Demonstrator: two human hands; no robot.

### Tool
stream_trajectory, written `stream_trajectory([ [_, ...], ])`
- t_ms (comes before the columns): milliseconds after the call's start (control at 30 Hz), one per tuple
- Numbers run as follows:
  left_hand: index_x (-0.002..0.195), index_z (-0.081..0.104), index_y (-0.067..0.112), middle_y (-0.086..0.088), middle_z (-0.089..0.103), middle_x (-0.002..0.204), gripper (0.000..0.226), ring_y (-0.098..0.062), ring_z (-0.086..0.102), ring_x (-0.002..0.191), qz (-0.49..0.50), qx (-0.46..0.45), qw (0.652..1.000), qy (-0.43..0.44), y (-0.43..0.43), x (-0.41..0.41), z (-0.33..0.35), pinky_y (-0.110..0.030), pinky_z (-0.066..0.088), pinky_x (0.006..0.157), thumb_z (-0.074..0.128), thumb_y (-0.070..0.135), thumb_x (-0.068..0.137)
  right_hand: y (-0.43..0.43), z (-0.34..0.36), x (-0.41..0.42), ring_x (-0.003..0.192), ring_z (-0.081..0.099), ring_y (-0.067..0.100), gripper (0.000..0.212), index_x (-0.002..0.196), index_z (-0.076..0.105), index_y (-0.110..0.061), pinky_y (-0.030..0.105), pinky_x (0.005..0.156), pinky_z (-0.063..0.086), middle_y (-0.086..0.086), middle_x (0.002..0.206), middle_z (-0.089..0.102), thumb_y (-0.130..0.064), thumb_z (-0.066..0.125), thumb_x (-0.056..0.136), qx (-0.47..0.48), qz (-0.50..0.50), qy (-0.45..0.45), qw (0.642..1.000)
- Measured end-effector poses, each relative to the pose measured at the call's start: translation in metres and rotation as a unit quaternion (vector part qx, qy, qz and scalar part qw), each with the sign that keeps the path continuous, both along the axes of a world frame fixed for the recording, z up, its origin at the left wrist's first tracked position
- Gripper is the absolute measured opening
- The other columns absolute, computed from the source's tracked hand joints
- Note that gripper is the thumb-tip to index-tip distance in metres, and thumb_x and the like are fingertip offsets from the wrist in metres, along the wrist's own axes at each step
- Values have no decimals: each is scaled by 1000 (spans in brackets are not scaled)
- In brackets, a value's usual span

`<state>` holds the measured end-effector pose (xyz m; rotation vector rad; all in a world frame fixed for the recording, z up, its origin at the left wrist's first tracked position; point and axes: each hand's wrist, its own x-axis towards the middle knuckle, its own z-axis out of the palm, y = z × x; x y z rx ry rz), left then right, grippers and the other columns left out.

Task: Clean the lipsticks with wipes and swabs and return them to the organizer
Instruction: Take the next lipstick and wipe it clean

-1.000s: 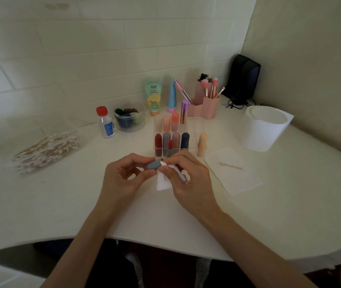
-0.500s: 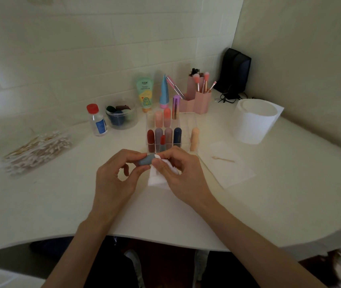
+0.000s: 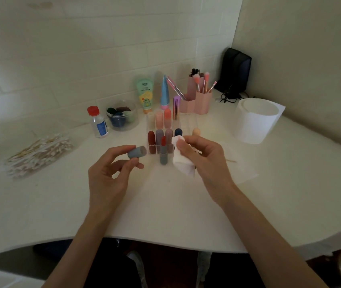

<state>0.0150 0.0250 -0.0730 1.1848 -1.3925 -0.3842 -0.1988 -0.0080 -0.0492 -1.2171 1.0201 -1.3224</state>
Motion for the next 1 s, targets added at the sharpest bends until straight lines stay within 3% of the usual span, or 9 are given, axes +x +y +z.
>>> stream_trajectory([
  [67, 117, 67, 13, 19, 70, 113, 25, -10, 75, 80, -2, 11, 1000, 6, 0, 0, 1, -40, 59, 73, 68, 6, 93, -3, 1, -6, 93, 67, 11, 19, 104, 81, -17, 28, 77, 54, 2, 98, 77, -29, 77, 89, -8, 19, 34, 999],
  [200, 121, 64, 16, 20, 69, 114, 32, -12, 73, 84, -1, 35, 999, 4, -3, 1, -1, -39, 60, 77, 67, 2, 93, -10, 1, -20, 78, 69, 12, 11, 95, 79, -18, 21, 68, 54, -1, 90, 76, -22, 82, 85, -57, 62, 163, 983],
  [333, 125, 62, 17, 7, 66, 123, 31, -13, 71, 89, 6, 34, 999, 0, -7, 3, -4, -29, 60, 79, 64, 8, 96, -11, -7, -21, 85, 66, 0, 19, 105, 80, -25, 11, 70, 44, -17, 93, 74, -27, 81, 86, -106, 149, 353, 918],
  [467, 127, 63, 24, 4, 61, 125, 31, -12, 69, 96, 10, 49, 998, -24, -11, 7, -10, -22, 57, 78, 62, 13, 98, -7, -12, -16, 93, 63, -6, 29, 108, 79, -29, 7, 78, 42, -22, 98, 72, -40, 83, 82, -111, 180, 425, 880],
  [600, 131, 64, 31, 5, 54, 116, 38, -3, 61, 94, 38, 89, 992, -83, -17, 10, -18, -7, 44, 74, 60, 11, 99, -15, -13, -21, 86, 64, 0, 18, 104, 80, -27, 9, 73, 41, -17, 95, 74, -37, 77, 89, -103, 105, 377, 914],
  [700, 130, 62, 33, 7, 50, 114, 37, -5, 58, 91, 66, 102, 980, -155, -17, 7, -20, -6, 39, 77, 58, 13, 99, -24, -16, -33, 77, 65, 1, 8, 98, 81, -24, 9, 67, 42, -14, 91, 76, -26, 75, 92, -133, -28, 357, 924],
  [800, 125, 61, 34, 12, 46, 115, 29, -6, 55, 88, 89, 117, 970, -191, -16, 6, -23, -17, 42, 77, 59, 19, 100, -29, -21, -43, 75, 64, 3, 8, 95, 79, -24, 8, 67, 42, -10, 91, 73, -20, 73, 91, -110, -152, 373, 909],
  [933, 115, 63, 26, 9, 47, 115, 16, -14, 56, 94, 106, 122, 960, -230, -17, 6, -27, -34, 51, 78, 60, 25, 99, -33, -27, -53, 78, 62, 11, 21, 103, 74, -26, 30, 79, 51, -5, 94, 66, -13, 69, 88, -81, -215, 425, 876],
  [1000, 113, 63, 23, 6, 50, 115, 15, -17, 56, 95, 106, 116, 958, -240, -19, 5, -28, -38, 52, 78, 60, 23, 98, -34, -27, -58, 78, 60, 11, 27, 109, 71, -27, 31, 76, 48, -5, 95, 62, -12, 69, 87, -75, -232, 441, 864],
])
